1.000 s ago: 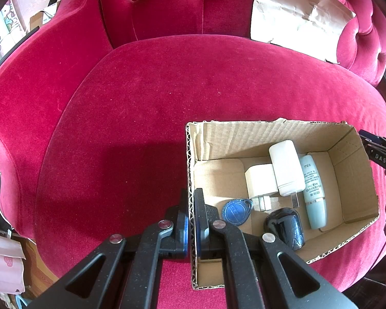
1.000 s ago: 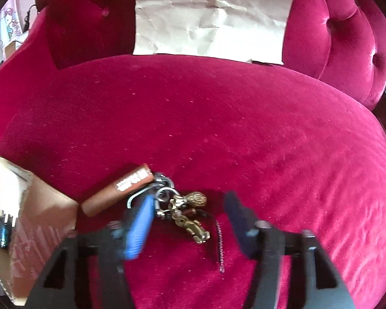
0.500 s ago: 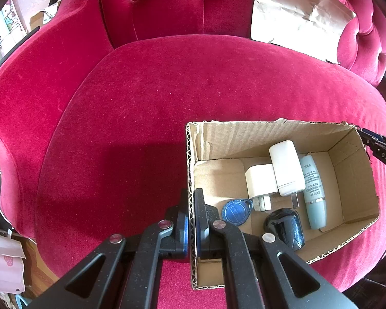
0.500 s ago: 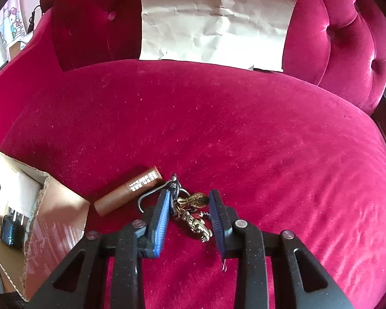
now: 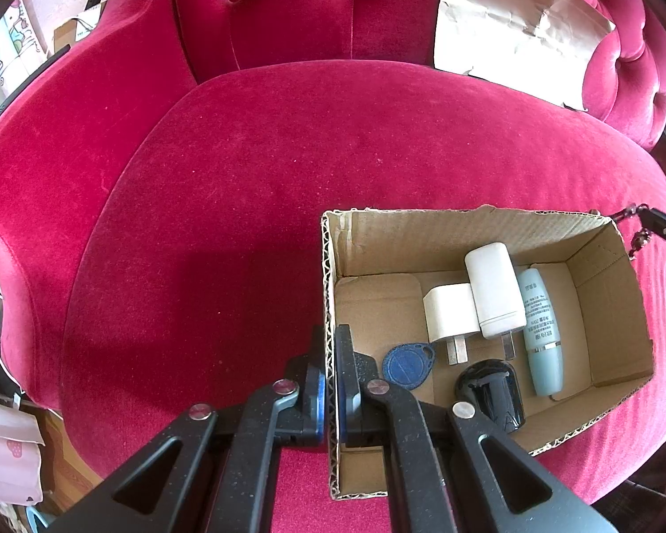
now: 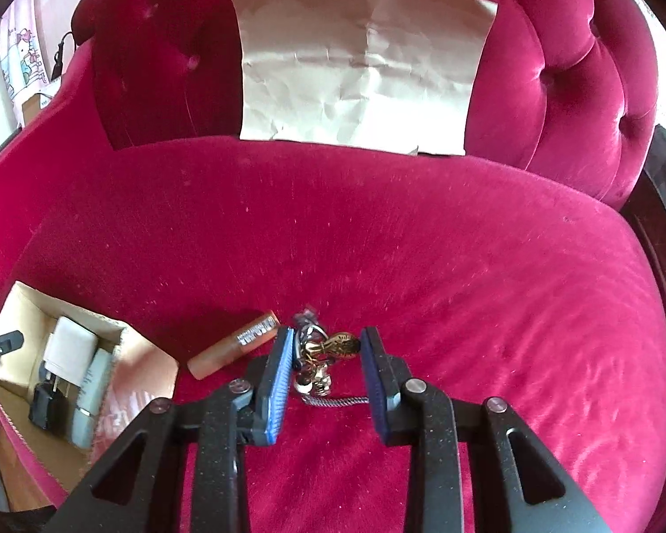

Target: Organize rigid objects

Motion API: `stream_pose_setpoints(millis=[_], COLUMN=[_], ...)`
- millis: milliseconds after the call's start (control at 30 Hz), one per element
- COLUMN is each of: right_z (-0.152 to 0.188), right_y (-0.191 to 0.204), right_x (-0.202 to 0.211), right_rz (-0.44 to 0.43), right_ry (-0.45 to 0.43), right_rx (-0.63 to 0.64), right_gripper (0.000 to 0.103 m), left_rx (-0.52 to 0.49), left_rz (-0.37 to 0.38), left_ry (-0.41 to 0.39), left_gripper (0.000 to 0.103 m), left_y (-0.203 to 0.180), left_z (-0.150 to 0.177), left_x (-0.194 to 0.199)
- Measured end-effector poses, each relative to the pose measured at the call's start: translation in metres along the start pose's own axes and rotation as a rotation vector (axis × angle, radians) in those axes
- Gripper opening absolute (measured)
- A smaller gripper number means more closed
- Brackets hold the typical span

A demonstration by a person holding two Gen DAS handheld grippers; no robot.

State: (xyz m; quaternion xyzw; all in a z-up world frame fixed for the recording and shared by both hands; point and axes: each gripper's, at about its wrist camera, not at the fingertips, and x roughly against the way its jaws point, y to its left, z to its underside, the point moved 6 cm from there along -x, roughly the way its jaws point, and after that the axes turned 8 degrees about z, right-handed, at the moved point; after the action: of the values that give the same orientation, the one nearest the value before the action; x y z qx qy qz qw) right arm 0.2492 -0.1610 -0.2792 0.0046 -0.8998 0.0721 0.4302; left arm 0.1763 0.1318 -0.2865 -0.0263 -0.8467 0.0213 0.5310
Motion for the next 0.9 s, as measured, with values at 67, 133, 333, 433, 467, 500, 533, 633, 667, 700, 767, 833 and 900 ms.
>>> stream_pose_setpoints(millis=[67,133,333,433,467,500,533,633,667,700,767,833,900], right_z=[-0.003,-0.007,-0.010,-0.008,-0.007,-0.005,-0.004,-0.001,0.001,0.003,0.007,0.009,0.011], right_y=[-0.002,-0.003,-0.003,-0.002,-0.001,0.000,0.002,0.006,0.006,0.007,0.007,0.007,0.008], right_x=[0.007,0.010,0.014,0.013,0.012,0.011,0.012,0.008,0.007,0.005,0.002,0.001,-0.002], right_rz=[0.008,0.015,0.008,0.004,0.004,0.001,0.000,-0.012,-0.007,-0.009,-0.013,0.003,0.006], right_ry=[-0.010,-0.014,-0.029,-0.023,-0.020,-0.013,-0.012,0.002,0.003,0.011,0.017,0.014,0.026], right_rx=[-0.004,0.001,-0.001,0.008,0.011,0.017,0.020,0.037,0.041,0.043,0.039,0.043,0.051], right_gripper=[0.000,0.000,0.000,0.000,0.000,0.000,0.000,0.008,0.035,0.052,0.094,0.094,0.094], left_rx=[0.000,-0.002,-0.002,-0.002,-0.002,-0.003,-0.002,-0.002,-0.003,-0.003,-0.003,-0.002,-0.003], left_rz=[0.000,-0.002,-0.003,-0.003,-0.003,-0.003,-0.003,-0.002,-0.003,-0.003,-0.003,-0.003,-0.005], left_ry=[0.000,0.000,0.000,0.000,0.000,0.000,0.000,0.000,0.000,0.000,0.000,0.000,0.000], left_gripper=[0.003,0.003,0.003,0.003,0.003,0.003,0.003,0.003,0.003,0.003,0.003,0.003,0.003], left_y=[0.000,0.000,0.002,0.002,0.002,0.002,0.002,0.002,0.002,0.002,0.002,0.002,0.002], left_z=[0.000,0.000,0.000,-0.001,-0.001,-0.001,-0.001,-0.001,-0.001,-0.001,-0.001,-0.001,-0.001], left_x=[0.000,0.000,0.001,0.000,0.000,0.000,0.001,0.000,0.001,0.001,0.000,0.001,0.001])
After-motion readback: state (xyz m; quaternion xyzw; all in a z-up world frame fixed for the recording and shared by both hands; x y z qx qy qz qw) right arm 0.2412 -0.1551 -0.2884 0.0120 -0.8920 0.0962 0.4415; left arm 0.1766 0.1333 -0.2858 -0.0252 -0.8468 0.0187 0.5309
